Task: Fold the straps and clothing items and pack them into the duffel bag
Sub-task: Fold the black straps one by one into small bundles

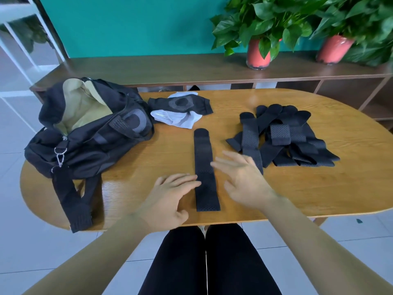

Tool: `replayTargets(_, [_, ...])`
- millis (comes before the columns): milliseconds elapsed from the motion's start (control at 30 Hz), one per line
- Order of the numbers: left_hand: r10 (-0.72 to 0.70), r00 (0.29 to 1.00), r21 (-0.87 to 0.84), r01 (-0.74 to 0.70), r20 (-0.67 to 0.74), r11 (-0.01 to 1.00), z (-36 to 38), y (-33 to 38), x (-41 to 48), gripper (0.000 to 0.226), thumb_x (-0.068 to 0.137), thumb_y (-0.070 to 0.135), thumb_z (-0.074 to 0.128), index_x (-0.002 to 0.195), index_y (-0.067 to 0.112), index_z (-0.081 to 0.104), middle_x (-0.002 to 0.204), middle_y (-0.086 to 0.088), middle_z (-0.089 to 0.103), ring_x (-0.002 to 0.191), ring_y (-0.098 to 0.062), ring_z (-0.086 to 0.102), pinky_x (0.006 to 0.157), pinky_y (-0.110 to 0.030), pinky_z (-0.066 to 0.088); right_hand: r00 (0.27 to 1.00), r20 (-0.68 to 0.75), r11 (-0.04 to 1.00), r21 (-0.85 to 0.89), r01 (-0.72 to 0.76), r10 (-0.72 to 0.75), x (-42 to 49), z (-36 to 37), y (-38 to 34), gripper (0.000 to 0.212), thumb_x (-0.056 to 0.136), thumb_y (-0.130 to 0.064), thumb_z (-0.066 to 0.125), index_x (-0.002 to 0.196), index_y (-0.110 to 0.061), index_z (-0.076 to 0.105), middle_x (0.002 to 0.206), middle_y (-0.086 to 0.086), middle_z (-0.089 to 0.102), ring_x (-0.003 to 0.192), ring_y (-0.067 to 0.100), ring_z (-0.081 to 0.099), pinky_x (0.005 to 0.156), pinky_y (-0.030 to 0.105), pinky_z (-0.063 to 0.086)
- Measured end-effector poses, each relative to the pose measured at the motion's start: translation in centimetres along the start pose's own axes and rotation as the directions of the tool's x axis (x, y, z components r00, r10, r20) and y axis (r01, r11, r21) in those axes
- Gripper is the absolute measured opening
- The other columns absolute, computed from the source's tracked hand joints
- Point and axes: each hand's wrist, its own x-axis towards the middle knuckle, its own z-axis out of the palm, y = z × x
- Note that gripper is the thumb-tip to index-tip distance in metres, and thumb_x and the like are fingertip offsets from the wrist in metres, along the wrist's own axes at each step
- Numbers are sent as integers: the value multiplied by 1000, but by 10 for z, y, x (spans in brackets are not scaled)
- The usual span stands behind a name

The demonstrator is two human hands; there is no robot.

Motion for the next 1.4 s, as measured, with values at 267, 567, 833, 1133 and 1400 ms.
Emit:
replayTargets(267, [-202, 963, -194, 167, -180, 967, 22, 17, 5, 38, 83, 41, 67, 119, 40, 56, 108, 33, 53, 108, 16, 36, 104, -32, 19, 982, 73, 933, 306, -189, 175, -41, 32, -21, 66, 75, -17, 61, 138, -33, 45, 132, -16, 41, 126, -7, 22, 107, 19, 19])
replayTargets(567, [-545, 754, -363, 424, -366, 830, 36, 33, 17, 8, 87, 39, 64, 93, 34, 66, 76, 27, 56, 94, 1, 55, 80, -26, 16, 835, -133, 752, 527, -396, 533, -17, 52, -29, 16, 86, -24, 68, 101, -19, 68, 73, -28, 50, 102, 14, 57, 96, 42, 41])
replayTargets(833, [-615, 699, -432, 458, -366, 777, 45, 30, 25, 22, 87, 38, 64, 109, 37, 64, 86, 20, 66, 101, -3, 53, 91, -35, 23, 761, -279, 776, 465, -426, 585, -9, 62, -39, 18, 83, -23, 71, 100, -18, 74, 72, -23, 52, 98, 16, 54, 87, 42, 46])
replayTargets(1133, [-564, 756, -352, 455, -333, 818, 48, 29, 26, 44, 89, 35, 62, 132, 37, 51, 85, 19, 59, 97, 0, 37, 84, -29, 16, 751, -401, 850, 304, -430, 524, -8, 78, -30, 21, 74, -22, 79, 93, -17, 76, 76, -5, 68, 91, 22, 55, 72, 31, 36])
replayTargets(1400, [-324, 890, -44, 328, -320, 944, 50, 27, 21, 34, 93, 23, 55, 127, 30, 61, 134, 10, 49, 122, -14, 43, 84, -33, 22, 802, -385, 889, 177, -422, 458, -10, 83, -27, 26, 77, -26, 76, 102, -24, 74, 87, -4, 64, 89, 23, 54, 70, 33, 36])
